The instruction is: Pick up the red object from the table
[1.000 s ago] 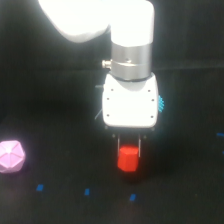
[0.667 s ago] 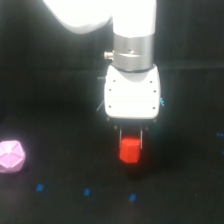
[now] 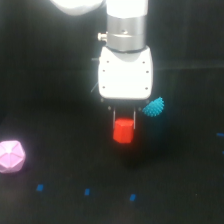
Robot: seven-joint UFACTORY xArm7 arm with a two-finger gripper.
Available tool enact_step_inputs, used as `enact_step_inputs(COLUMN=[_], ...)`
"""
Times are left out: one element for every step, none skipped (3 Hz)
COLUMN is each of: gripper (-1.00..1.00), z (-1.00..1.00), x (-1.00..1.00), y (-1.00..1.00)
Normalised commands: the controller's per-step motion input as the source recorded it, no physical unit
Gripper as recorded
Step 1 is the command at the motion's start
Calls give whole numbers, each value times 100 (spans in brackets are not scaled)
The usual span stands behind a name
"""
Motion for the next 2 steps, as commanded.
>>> enact_step_inputs(gripper=[-100,-100], z=[100,30], x=[-29,35], y=[0,27])
